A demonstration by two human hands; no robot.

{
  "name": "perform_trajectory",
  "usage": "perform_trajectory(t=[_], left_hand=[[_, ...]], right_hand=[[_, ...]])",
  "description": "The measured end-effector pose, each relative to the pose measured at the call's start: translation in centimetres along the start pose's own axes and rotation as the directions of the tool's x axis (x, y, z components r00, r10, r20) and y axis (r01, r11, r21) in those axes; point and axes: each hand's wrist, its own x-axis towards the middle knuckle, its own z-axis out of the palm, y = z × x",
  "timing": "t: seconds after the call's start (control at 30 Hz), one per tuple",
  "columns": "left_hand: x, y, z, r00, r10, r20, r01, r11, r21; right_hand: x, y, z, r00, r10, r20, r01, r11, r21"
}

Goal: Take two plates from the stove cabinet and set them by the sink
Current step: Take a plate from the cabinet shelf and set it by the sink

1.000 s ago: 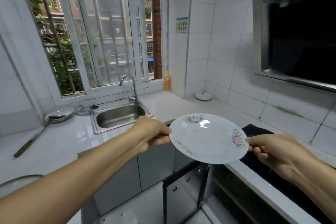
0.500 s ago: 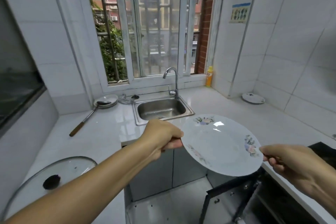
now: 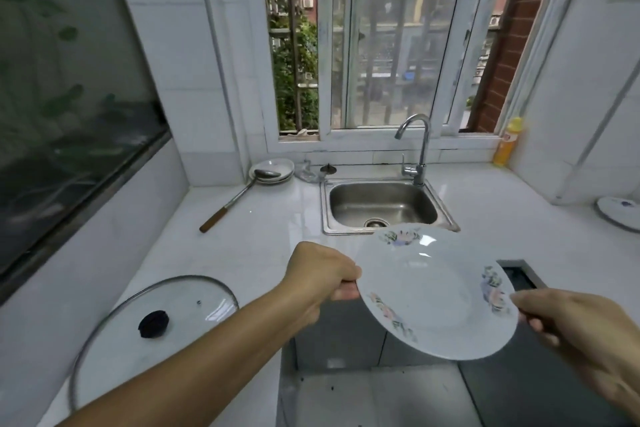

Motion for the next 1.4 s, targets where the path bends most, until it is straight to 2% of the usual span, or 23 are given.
perform_trajectory(t=[0.17, 0.3, 0.57, 1.07, 1.4], left_hand=[[3.0, 0.3, -0.2, 0.985, -0.034, -0.169, 0.031, 0.999, -0.022], [4.8, 0.1, -0.6, 0.947, -0.059, -0.315, 0.046, 0.998, -0.048], [7.7, -1.8, -4.9, 0.868, -0.097, -0.486, 0.019, 0.987, -0.162], [15.3, -3.6, -14.3, 0.802, -0.144, -0.58, 0.001, 0.971, -0.239], [26.9, -3.9, -17.6, 0.749, -0.245, -0.616, 0.062, 0.951, -0.303]], right_hand=[[6.6, -1.7, 3.1, 0.985, -0.048, 0.165, 0.049, 0.999, -0.006], [10.8, -2.7, 6.0, 0.961, -0.041, 0.274, 0.053, 0.998, -0.036], [16.0, -3.5, 13.8, 0.891, 0.002, 0.454, 0.067, 0.988, -0.136], [20.8, -4.4, 28.1, 0.857, -0.004, 0.514, 0.152, 0.957, -0.246], [31.1, -4.1, 37.5, 0.843, 0.067, 0.534, 0.116, 0.946, -0.301]])
